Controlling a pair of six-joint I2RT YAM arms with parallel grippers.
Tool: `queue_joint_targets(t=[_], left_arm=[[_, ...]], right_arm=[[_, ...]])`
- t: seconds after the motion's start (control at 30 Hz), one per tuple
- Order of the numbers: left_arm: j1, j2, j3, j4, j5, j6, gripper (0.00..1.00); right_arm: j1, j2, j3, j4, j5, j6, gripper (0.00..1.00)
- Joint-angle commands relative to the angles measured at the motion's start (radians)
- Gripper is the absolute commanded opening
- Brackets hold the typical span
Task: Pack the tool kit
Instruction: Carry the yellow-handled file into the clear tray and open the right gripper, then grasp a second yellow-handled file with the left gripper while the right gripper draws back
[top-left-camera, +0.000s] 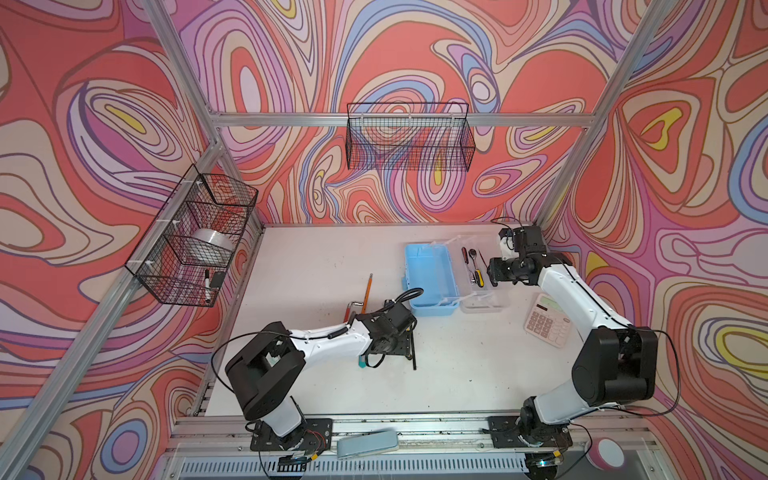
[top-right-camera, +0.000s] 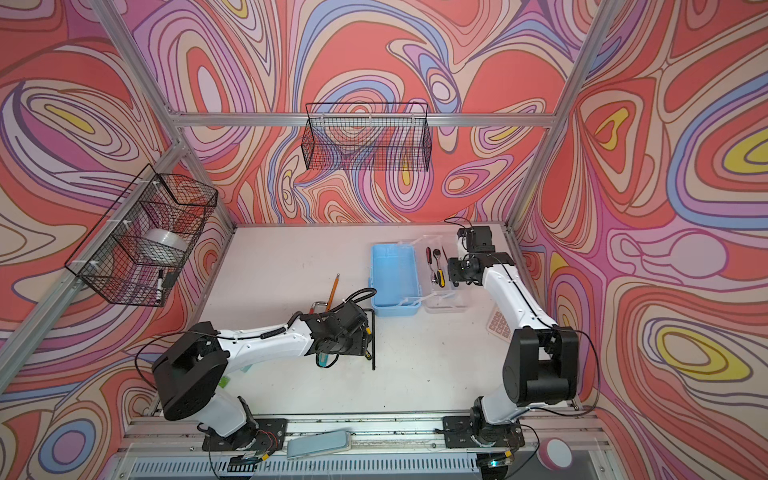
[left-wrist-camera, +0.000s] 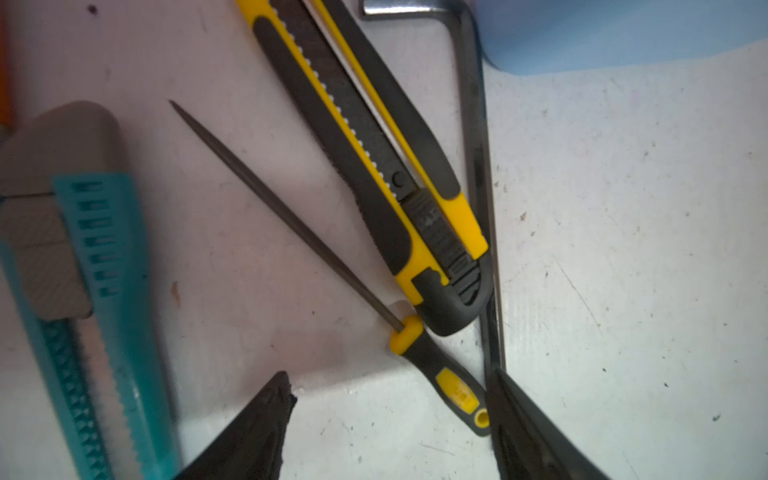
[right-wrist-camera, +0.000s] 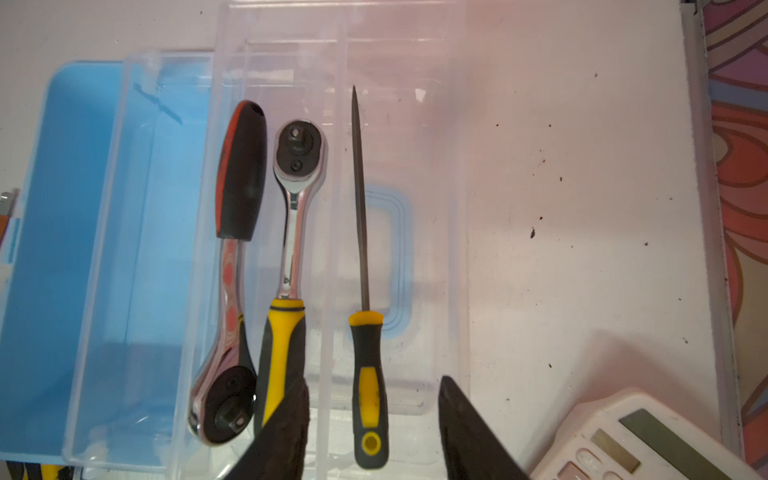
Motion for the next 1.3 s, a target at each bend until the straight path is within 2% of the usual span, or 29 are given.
queue_joint_targets(t=[0.0, 0.23, 0.47, 0.6, 0.77, 1.13, 1.27], left_arm=[[-0.016, 0.053, 0.051, -0.083, -0.007, -0.037, 0.70], [-0.027, 0.078, 0.059, -0.109, -0.017, -0.079, 0.56], [-0.027, 0.094, 0.070, -0.147, -0.045, -0.068, 0.50], [-0.027, 0.092, 0.077, -0.206, -0.097, -0.056, 0.45], [-0.027, 0.076, 0.035, -0.182, -0.088, -0.064, 0.34], [-0.027, 0.083, -0.026, -0.127, -0.055, -0.060, 0.07], [-0.027, 0.057, -0.054, -0.117, -0.065, -0.069, 0.01]], right_arm=[[0.002, -0.030, -0.009, 0.003, 0.009, 0.025, 0.52], [0.001, -0.049, -0.009, 0.016, 0.010, 0.035, 0.53], [0.001, -0.054, -0.011, 0.016, 0.017, 0.033, 0.54], [0.001, -0.066, -0.015, 0.016, 0.020, 0.033, 0.54], [0.001, -0.080, -0.015, 0.015, 0.015, 0.051, 0.55], [0.001, -0.117, -0.049, 0.026, -0.105, 0.138, 0.57], [0.001, -0.147, -0.076, 0.037, -0.140, 0.178, 0.56]])
